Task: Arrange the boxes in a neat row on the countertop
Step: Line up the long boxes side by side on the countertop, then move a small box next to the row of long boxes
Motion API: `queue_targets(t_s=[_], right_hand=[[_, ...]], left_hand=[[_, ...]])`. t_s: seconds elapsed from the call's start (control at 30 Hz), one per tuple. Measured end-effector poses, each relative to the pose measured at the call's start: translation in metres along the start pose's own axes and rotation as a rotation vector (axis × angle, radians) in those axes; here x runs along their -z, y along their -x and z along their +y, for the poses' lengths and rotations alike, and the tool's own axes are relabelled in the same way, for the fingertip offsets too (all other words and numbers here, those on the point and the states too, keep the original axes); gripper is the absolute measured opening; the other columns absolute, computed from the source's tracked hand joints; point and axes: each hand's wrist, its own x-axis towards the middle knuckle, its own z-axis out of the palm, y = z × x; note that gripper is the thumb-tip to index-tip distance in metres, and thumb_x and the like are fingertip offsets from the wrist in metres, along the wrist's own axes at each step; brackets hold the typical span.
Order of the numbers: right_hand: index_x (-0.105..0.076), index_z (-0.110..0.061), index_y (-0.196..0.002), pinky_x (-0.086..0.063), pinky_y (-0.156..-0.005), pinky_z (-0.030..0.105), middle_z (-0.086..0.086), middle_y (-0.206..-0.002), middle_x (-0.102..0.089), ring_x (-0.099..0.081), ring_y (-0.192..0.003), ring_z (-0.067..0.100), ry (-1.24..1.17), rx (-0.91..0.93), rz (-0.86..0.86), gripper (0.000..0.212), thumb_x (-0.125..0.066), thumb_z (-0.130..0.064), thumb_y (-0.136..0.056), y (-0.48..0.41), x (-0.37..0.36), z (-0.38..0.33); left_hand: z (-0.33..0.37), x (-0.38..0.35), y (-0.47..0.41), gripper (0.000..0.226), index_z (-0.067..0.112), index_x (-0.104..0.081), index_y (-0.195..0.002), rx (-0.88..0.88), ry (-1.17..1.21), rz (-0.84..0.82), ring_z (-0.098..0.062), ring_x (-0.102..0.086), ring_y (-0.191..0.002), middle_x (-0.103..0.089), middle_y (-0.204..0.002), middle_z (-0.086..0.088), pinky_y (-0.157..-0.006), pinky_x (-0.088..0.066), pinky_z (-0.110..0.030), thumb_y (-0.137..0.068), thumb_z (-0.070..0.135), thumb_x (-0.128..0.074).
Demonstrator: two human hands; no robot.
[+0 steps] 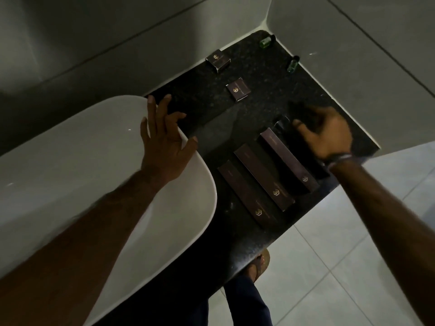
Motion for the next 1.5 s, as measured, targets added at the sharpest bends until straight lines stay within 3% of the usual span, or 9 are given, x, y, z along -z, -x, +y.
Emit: queue_targets(t_s=[0.1, 0.3, 0.4, 0.47, 0.67, 0.77, 0.97, 1.23, 1.5], right_hand=[[-0.051, -0.023, -0.14, -0.05, -0.094, 0.046, 0.011, -0.128, -0.055, -0.058, -0.114, 0.029, 0.087, 0.128, -0.095, 0.057, -0.06, -0.048, -0.09, -0.042, -0.024, -0.053], [-0.044, -0.024, -0.146, -0.047, -0.092, 0.048, 0.017, -0.138, -0.049, -0.055, -0.119, 0.04, 0.392, 0.204, -0.269, 0.072, -0.07, -0.048, -0.083, -0.103, -0.049, -0.129], [-0.059, -0.013, -0.124, -0.047, -0.084, 0.039, 0.016, -0.12, -0.061, -0.061, -0.108, 0.037, 0.431, 0.07, -0.27, 0.081, -0.061, -0.076, -0.073, -0.117, -0.054, -0.138], [-0.06, -0.011, -0.121, -0.049, -0.084, 0.038, 0.017, -0.116, -0.064, -0.062, -0.107, 0.037, 0.434, 0.014, -0.275, 0.089, -0.057, -0.083, -0.069, -0.118, -0.059, -0.142], [-0.058, -0.015, -0.128, -0.051, -0.09, 0.04, 0.014, -0.124, -0.06, -0.06, -0.11, 0.03, 0.419, 0.238, -0.438, 0.057, -0.072, -0.046, -0.083, -0.096, -0.06, -0.157], [-0.06, -0.022, -0.13, -0.045, -0.08, 0.032, 0.01, -0.125, -0.059, -0.06, -0.109, 0.028, 0.512, 0.448, -0.563, 0.053, -0.07, -0.046, -0.084, -0.072, -0.059, -0.165], [-0.06, -0.025, -0.132, -0.052, -0.09, 0.044, 0.006, -0.13, -0.054, -0.059, -0.113, 0.027, 0.623, 0.746, -0.683, 0.056, -0.072, -0.046, -0.08, -0.026, -0.066, -0.182], [-0.057, -0.029, -0.134, -0.05, -0.093, 0.041, 0.004, -0.131, -0.055, -0.056, -0.116, 0.025, 0.607, 0.762, -0.724, 0.059, -0.075, -0.043, -0.08, -0.011, -0.071, -0.179], [-0.056, -0.029, -0.135, -0.047, -0.085, 0.037, 0.005, -0.128, -0.056, -0.057, -0.114, 0.025, 0.603, 0.75, -0.703, 0.063, -0.077, -0.042, -0.078, -0.013, -0.073, -0.174]], left_hand=[[0.003, 0.001, 0.0, 0.056, 0.023, -0.032, -0.133, 0.003, 0.004, -0.009, -0.035, -0.001, -0.153, -0.017, -0.164, -0.011, -0.117, -0.017, -0.066, -0.087, 0.05, -0.047], [0.003, 0.003, 0.001, 0.056, 0.025, -0.032, -0.133, -0.002, 0.02, -0.011, -0.035, 0.0, -0.154, -0.016, -0.165, -0.011, -0.117, -0.018, -0.066, -0.086, 0.051, -0.049], [0.004, 0.003, 0.0, 0.056, 0.022, -0.035, -0.132, -0.006, 0.038, -0.004, -0.036, 0.001, -0.154, -0.016, -0.164, -0.011, -0.116, -0.018, -0.066, -0.085, 0.049, -0.052], [0.003, 0.002, 0.0, 0.056, 0.02, -0.038, -0.131, -0.02, 0.054, 0.009, -0.037, -0.001, -0.153, -0.018, -0.164, -0.012, -0.115, -0.02, -0.066, -0.086, 0.048, -0.054], [0.002, 0.0, 0.0, 0.055, 0.021, -0.037, -0.13, -0.022, 0.061, 0.012, -0.037, -0.003, -0.153, -0.02, -0.163, -0.013, -0.115, -0.022, -0.065, -0.086, 0.05, -0.053], [0.003, 0.001, -0.001, 0.056, 0.02, -0.037, -0.131, -0.022, 0.049, -0.003, -0.037, -0.002, -0.153, -0.019, -0.164, -0.013, -0.115, -0.022, -0.066, -0.086, 0.051, -0.053], [0.006, 0.005, -0.001, 0.058, 0.015, -0.043, -0.132, -0.013, 0.043, -0.015, -0.039, -0.003, -0.153, -0.019, -0.163, -0.014, -0.115, -0.021, -0.066, -0.088, 0.052, -0.048], [0.005, 0.004, -0.001, 0.056, 0.016, -0.042, -0.129, -0.021, 0.048, 0.004, -0.04, -0.006, -0.152, -0.022, -0.162, -0.015, -0.114, -0.022, -0.067, -0.088, 0.054, -0.049], [0.006, 0.005, -0.001, 0.054, 0.023, -0.033, -0.127, -0.015, 0.057, 0.002, -0.039, -0.005, -0.153, -0.021, -0.163, -0.015, -0.116, -0.02, -0.064, -0.087, 0.055, -0.048]])
